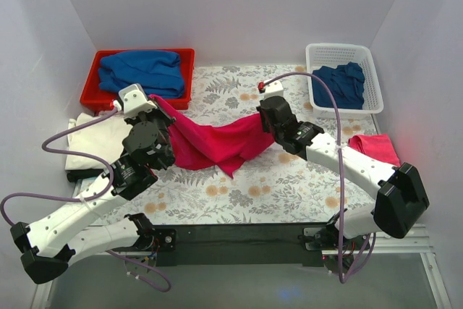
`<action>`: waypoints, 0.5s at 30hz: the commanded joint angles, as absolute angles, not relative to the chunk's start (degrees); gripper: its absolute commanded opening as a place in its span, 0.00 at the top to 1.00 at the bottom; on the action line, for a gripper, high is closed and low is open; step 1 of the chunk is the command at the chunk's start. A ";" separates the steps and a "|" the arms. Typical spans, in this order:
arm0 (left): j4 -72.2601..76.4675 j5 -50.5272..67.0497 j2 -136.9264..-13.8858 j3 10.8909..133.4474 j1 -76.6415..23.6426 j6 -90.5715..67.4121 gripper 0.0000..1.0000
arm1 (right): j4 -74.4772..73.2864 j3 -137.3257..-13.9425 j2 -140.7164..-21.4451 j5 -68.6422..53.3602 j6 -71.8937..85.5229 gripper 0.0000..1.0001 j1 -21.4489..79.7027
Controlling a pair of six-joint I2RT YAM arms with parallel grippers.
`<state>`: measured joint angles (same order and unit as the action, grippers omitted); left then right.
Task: Fold and stack the t-shirts
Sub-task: Flatten out the tshirt
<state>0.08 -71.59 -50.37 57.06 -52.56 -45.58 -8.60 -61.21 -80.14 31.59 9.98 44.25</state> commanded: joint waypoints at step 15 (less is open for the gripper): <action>0.35 -71.90 -49.22 58.54 -52.21 -45.09 1.00 | -9.40 -57.83 -94.48 23.56 14.33 0.71 39.73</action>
